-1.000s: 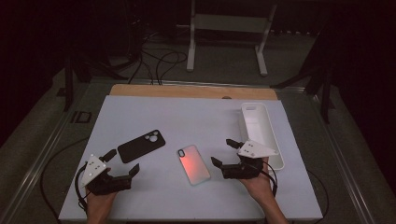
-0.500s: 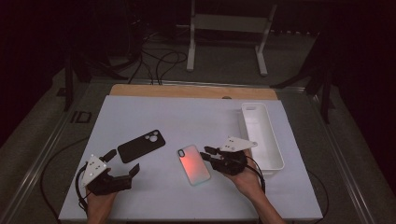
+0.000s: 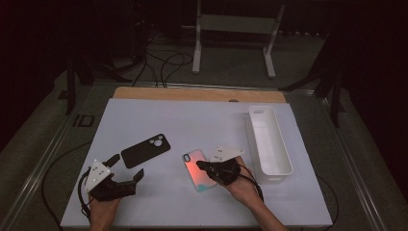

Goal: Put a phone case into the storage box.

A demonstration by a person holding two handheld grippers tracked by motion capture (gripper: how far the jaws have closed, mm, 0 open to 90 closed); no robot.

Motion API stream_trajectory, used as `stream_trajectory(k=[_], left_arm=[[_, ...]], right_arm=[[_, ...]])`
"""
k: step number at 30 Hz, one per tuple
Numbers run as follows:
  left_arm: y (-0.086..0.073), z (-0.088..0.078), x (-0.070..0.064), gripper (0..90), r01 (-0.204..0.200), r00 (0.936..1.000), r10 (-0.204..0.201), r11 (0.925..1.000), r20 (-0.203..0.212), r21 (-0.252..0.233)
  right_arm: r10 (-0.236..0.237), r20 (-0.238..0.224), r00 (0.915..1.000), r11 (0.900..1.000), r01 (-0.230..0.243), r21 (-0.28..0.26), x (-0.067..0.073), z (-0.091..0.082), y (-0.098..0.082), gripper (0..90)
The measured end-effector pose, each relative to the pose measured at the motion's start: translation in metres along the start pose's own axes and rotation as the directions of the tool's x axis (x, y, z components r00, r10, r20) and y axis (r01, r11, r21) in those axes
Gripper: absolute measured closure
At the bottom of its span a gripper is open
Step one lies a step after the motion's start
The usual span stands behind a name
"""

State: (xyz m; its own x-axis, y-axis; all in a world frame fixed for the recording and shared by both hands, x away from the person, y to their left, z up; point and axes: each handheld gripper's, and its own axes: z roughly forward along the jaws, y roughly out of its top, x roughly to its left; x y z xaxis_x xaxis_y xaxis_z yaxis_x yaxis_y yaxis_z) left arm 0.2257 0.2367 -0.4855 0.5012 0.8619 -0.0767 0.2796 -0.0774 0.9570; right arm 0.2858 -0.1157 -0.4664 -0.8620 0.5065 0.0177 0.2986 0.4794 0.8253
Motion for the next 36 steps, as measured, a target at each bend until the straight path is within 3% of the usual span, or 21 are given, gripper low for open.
stream_trajectory(k=[19, 25, 36], left_arm=[[0.0, 0.0, -0.001, 0.6, -0.005, 1.0, 0.005, 1.0, -0.002, 0.003], [0.0, 0.001, -0.001, 0.6, -0.008, 1.0, 0.008, 0.9999, -0.003, 0.006], [-0.001, 0.001, -0.002, 0.6, -0.013, 0.9999, 0.013, 0.9999, -0.003, 0.011]], right_arm=[[-0.038, -0.037, 0.9986, 0.989, 0.043, 0.141, 0.019, 0.039, -0.009, 89.8], [-0.055, -0.024, 0.9982, 0.98, 0.059, 0.189, 0.024, 0.049, -0.013, 89.8], [-0.086, -0.047, 0.9952, 0.962, 0.095, 0.255, 0.028, 0.06, -0.018, 89.8]])
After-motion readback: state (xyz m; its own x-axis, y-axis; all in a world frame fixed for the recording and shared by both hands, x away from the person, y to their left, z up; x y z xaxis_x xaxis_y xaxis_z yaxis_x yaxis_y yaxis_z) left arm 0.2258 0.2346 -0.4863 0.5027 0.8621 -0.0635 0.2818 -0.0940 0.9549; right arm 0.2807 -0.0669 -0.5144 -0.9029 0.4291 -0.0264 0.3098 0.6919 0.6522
